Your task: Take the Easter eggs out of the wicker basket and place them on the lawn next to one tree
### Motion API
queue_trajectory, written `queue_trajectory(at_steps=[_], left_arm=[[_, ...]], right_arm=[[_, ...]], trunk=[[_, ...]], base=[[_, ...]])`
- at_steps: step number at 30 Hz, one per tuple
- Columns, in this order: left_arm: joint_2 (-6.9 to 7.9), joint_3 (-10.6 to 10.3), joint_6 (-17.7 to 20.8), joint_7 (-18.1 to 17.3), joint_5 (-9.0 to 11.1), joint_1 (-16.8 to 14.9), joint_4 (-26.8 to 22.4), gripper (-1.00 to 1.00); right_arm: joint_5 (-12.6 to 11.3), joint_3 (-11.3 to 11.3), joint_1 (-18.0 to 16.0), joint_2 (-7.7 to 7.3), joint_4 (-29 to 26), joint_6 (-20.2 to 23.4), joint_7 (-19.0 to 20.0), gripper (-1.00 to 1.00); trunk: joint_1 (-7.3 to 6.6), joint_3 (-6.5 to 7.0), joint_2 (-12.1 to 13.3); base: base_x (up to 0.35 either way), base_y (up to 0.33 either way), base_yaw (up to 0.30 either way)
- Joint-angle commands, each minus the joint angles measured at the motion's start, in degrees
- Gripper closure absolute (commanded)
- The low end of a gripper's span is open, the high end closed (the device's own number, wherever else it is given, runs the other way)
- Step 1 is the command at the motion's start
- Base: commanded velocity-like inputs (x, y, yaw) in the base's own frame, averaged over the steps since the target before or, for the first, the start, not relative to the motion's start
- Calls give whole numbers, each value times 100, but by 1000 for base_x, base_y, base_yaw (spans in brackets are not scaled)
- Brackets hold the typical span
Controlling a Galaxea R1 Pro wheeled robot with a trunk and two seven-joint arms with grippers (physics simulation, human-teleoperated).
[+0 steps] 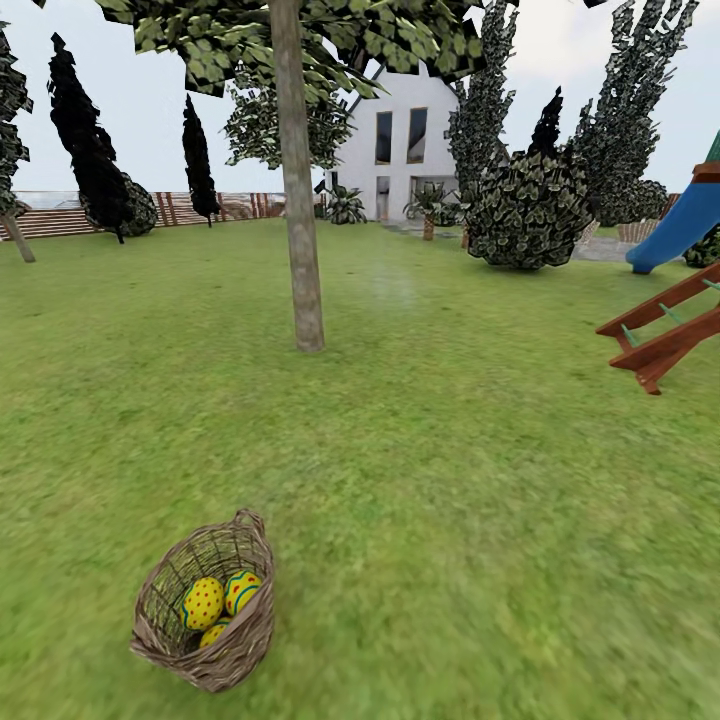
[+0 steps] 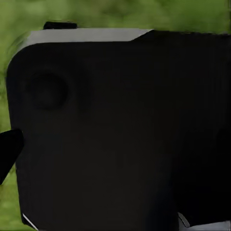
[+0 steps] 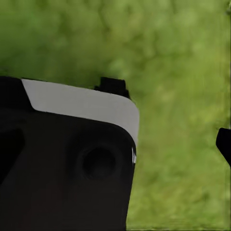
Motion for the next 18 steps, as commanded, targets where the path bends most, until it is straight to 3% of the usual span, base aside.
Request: queue_trajectory(at_steps=[1, 3, 4, 7, 10, 11, 14, 18], left_arm=[[-10, 19, 124, -4, 6, -1, -274, -100], [-10, 19, 557, 0, 12, -6, -849, -100], [-6, 22, 710, 2, 14, -9, -1005, -100], [19, 41, 1746, 29, 21, -133, -1974, -100], [26, 241, 2643, 130, 23, -301, -2856, -100], [27, 305, 2763, 157, 23, -332, -2995, -100], [13, 745, 3333, 272, 29, -533, -3560, -100], [-1, 987, 3517, 307, 31, -679, -3593, -100]], right_arm=[[51, 4, -220, -7, -2, 362, -49, -100], [20, -10, -601, -19, -3, 839, -84, -100], [11, -13, -686, -21, -3, 909, -90, -100], [-22, -20, -1060, -45, -3, 1122, -112, -100], [-26, -22, -1236, -51, -10, 1169, -99, -100], [-24, -22, -1251, -50, -20, 1169, -90, -100], [-19, -22, -1295, -39, -209, 1170, -66, -100], [-17, -20, -1307, -31, -324, 1151, -66, -100]], trunk=[[-1, -7, -3], [-1, -7, -3], [-1, -7, -3], [-1, -7, -3], [-1, -7, -3], [-1, -7, -3], [-1, -7, -3], [-1, -7, -3]], base=[[0, 0, 0], [0, 0, 0], [0, 0, 0], [0, 0, 0], [0, 0, 0], [0, 0, 0], [0, 0, 0], [0, 0, 0]])
